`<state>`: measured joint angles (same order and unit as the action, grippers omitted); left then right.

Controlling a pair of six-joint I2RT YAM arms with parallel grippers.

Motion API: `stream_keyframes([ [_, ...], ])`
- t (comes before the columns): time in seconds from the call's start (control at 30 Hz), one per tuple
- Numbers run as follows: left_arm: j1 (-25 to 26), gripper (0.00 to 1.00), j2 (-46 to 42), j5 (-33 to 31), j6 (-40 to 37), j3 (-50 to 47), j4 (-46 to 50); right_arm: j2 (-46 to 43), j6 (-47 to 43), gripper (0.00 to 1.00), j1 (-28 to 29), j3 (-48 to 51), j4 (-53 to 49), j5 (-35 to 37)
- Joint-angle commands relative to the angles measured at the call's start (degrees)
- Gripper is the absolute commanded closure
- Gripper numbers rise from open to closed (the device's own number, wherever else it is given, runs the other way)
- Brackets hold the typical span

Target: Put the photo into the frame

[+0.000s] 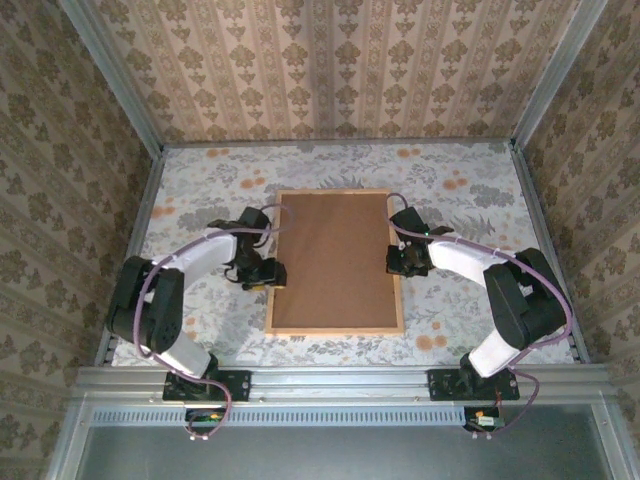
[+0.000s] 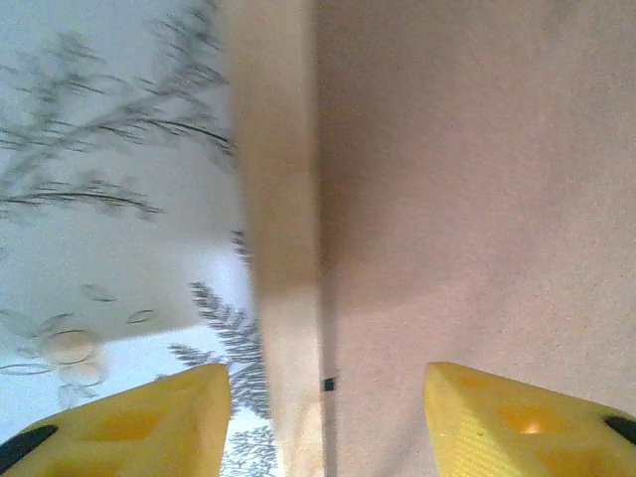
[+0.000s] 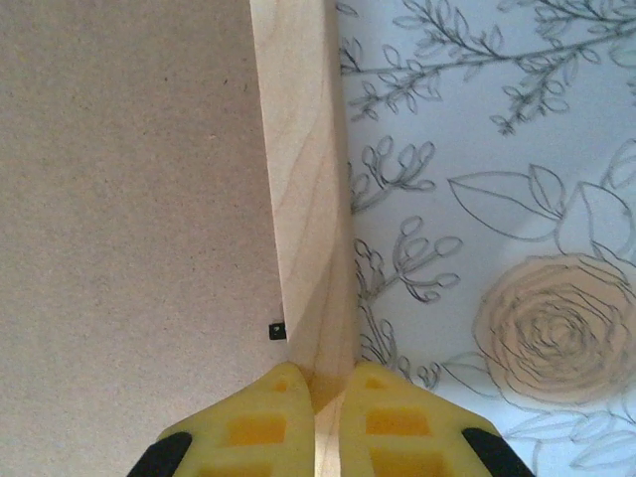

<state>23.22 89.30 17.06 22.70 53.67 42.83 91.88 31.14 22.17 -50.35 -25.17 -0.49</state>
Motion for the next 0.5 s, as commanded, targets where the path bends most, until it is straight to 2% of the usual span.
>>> stream_keyframes([
  [0.0, -4.85, 0.42, -5.04, 3.92, -1.68, 2.36, 0.68, 0.35, -5.36, 0.95, -0.95, -3.36, -9.04, 4.87],
  [0.2, -13.80, 0.41, -9.91, 3.88, -1.17, 5.30, -1.12, 2.20, -11.31, 0.98, -2.32, -7.92, -12.67, 6.85],
  [0.33, -14.92, 0.41, -9.16, 4.20, 1.02, 5.57, -6.71, 4.91, -15.74, 0.98, -3.69, -10.53, -12.82, 4.91],
  [0.47, -14.13, 0.43, -2.22, 4.45, 2.63, 7.71, -11.57, 5.77, -16.39, 0.98, -3.89, -10.57, -12.03, 3.33],
])
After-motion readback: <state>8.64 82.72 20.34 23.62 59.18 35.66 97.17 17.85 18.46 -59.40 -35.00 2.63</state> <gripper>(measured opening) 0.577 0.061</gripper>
